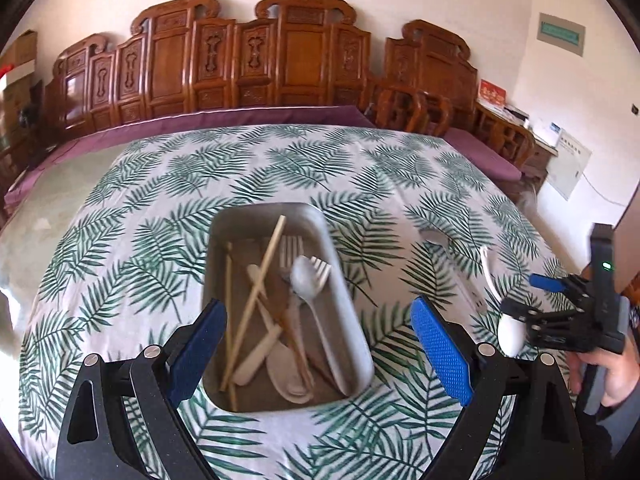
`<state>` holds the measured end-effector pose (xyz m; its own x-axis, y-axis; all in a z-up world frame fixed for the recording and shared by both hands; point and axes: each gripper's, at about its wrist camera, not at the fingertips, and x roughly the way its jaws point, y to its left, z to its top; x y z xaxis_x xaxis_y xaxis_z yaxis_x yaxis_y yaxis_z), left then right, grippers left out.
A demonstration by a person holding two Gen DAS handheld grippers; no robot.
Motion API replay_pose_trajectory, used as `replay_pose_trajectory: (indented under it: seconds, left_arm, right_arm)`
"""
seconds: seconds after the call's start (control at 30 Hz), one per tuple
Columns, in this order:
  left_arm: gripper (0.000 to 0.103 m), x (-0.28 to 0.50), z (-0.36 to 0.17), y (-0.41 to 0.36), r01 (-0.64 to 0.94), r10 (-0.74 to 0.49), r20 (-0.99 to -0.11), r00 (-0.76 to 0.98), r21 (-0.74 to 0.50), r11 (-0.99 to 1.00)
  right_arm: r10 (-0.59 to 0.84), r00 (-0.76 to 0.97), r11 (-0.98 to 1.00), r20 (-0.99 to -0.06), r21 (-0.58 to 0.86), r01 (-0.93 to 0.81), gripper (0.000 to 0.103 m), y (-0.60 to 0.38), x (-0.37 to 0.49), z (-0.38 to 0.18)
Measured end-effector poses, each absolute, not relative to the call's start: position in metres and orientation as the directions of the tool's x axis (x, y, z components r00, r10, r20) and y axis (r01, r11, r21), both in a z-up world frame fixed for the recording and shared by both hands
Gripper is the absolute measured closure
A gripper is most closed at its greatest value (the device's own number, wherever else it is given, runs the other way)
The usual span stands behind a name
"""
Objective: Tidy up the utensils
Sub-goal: 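Move the right gripper toward the white plastic ladle, then grasp the white ladle handle with the right gripper while the left gripper grasps a metal spoon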
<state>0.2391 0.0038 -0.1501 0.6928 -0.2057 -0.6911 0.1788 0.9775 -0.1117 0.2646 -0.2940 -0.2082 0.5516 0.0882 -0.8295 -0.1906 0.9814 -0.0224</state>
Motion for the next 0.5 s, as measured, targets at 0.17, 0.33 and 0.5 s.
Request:
replay_pose_trajectory:
  seconds: [0.17, 0.33, 0.5]
  left_arm:
    - [0.013, 0.234, -0.154, -0.013, 0.212, -0.218, -0.698, 0.682, -0.097, 0.973]
    - [0.013, 0.227, -0.151, -0.025, 0.231, -0.235, -0.695, 0.679, -0.101, 0.968]
    - [0.013, 0.222, -0.147, -0.036, 0.245, -0.252, -0.694, 0.675, -0.112, 0.963]
  right_arm:
    - [0.074, 0.493, 0.986, -0.867, -0.012, -0.169, 0.044, -0.298, 0.274, -0.227]
    - [0.074, 0.493, 0.985, -0.867, -0.014, -0.172, 0.058, -0.3, 0.273, -0.225]
    - [0.08, 0.465, 0.984, -0.882, -0.004, -0.177, 0.071, -0.306, 0.281, -0.223]
